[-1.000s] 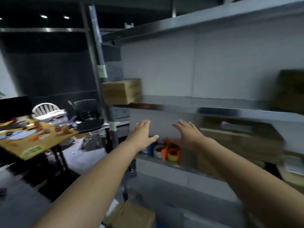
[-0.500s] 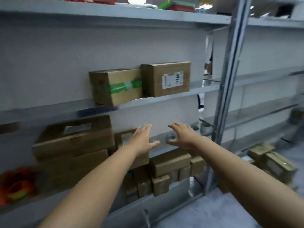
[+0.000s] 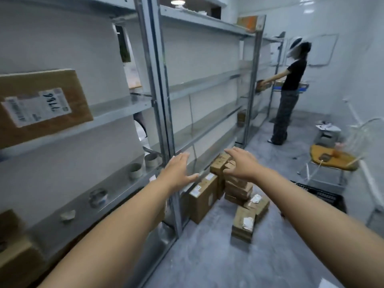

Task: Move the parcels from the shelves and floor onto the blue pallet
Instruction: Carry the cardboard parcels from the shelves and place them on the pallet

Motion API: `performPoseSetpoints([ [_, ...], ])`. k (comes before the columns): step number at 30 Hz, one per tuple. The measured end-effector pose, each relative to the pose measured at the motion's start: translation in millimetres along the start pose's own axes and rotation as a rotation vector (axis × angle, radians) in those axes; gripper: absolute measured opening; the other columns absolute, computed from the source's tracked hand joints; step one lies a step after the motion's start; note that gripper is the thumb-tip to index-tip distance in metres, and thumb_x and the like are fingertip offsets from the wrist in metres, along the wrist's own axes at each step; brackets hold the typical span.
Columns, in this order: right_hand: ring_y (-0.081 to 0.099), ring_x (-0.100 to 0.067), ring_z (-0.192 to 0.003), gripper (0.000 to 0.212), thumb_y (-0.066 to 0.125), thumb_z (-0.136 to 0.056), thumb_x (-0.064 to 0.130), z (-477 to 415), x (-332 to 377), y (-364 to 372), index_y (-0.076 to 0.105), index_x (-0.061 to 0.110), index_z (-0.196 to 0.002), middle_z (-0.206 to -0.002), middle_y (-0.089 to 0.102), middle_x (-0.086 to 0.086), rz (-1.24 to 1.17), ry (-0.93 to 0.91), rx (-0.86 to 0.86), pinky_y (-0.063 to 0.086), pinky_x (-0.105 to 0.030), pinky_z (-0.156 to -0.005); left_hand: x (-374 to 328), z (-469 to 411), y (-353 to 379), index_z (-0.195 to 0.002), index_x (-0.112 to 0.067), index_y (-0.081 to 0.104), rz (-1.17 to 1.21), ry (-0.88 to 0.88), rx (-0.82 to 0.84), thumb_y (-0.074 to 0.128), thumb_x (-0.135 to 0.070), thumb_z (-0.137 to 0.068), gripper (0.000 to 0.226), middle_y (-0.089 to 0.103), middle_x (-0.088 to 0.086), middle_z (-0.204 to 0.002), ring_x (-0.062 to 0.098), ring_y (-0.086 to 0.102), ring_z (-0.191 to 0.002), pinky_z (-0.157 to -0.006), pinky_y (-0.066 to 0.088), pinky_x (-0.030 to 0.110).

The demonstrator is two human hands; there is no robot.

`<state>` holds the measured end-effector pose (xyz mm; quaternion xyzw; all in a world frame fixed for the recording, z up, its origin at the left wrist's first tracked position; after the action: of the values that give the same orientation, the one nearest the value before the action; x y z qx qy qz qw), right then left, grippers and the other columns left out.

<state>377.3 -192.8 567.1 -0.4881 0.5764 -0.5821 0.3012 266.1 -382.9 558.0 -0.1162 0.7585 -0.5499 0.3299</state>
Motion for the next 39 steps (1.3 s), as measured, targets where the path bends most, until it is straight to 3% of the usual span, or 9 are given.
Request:
performPoseSetpoints([
  [5, 0.029, -0.022, -0.142, 0.081, 0.066, -0.086, 0.044, -11, -64, 1, 0.028, 0.017, -0.151, -0.154, 0.034, -0.004, 0.005, 0.147, -0.015, 0.023, -0.041, -0.117, -21, -68, 47, -0.154, -0.018, 0.020, 0.065, 0.096, 0.059, 0.064, -0.053, -0.086, 0.088, 0.026, 0.003, -0.160, 0.022, 0.023, -0.147, -0.119, 0.025, 0.042],
  [11, 0.022, -0.020, -0.147, 0.084, 0.066, -0.086, 0.049, -62, -116, 7, 0.026, 0.019, -0.153, -0.158, 0.028, -0.002, -0.007, 0.296, -0.053, 0.017, -0.043, -0.120, -24, -169, 79, -0.154, -0.015, 0.021, 0.116, 0.220, 0.081, 0.066, -0.051, -0.087, 0.089, 0.025, 0.003, -0.160, 0.019, 0.020, -0.148, -0.120, 0.017, 0.036],
  [17, 0.024, -0.020, -0.145, 0.088, 0.067, -0.084, 0.051, -141, -149, 14, 0.024, 0.019, -0.153, -0.157, 0.028, -0.001, 0.005, 0.415, -0.041, 0.021, -0.042, -0.119, 2, -268, 97, -0.154, -0.013, 0.022, 0.136, 0.291, 0.132, 0.066, -0.051, -0.085, 0.090, 0.026, 0.004, -0.160, 0.018, 0.021, -0.147, -0.120, 0.014, 0.034],
  [28, 0.018, -0.020, -0.148, 0.093, 0.069, -0.081, 0.053, -237, -195, 64, 0.022, 0.018, -0.153, -0.159, 0.025, -0.003, -0.064, 0.513, -0.023, 0.018, -0.041, -0.120, 32, -397, 140, -0.155, -0.015, 0.019, 0.180, 0.279, 0.224, 0.068, -0.050, -0.085, 0.093, 0.024, 0.002, -0.160, 0.021, 0.018, -0.148, -0.119, 0.017, 0.038],
  [35, 0.019, -0.022, -0.148, 0.095, 0.069, -0.081, 0.055, -296, -272, 61, 0.020, 0.018, -0.154, -0.160, 0.023, -0.003, -0.077, 0.521, -0.030, 0.019, -0.043, -0.120, -13, -468, 180, -0.152, -0.016, 0.023, 0.176, 0.297, 0.230, 0.071, -0.047, -0.083, 0.089, 0.030, 0.004, -0.157, 0.024, 0.025, -0.145, -0.118, 0.019, 0.037],
  [39, 0.016, -0.021, -0.149, 0.094, 0.069, -0.081, 0.054, -343, -322, 56, 0.021, 0.019, -0.154, -0.160, 0.022, -0.003, -0.143, 0.450, -0.060, 0.017, -0.044, -0.120, -43, -524, 200, -0.154, -0.016, 0.020, 0.132, 0.310, 0.232, 0.069, -0.047, -0.085, 0.090, 0.024, 0.004, -0.160, 0.021, 0.018, -0.148, -0.119, 0.013, 0.035],
])
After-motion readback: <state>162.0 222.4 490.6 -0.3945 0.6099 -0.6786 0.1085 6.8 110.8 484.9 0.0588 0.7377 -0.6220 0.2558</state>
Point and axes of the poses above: each hand's wrist, its own z-axis away from the middle knuckle, its own y-axis out of the palm, x = y × z, the point moved 4 cm from there along -z, towards the middle knuckle
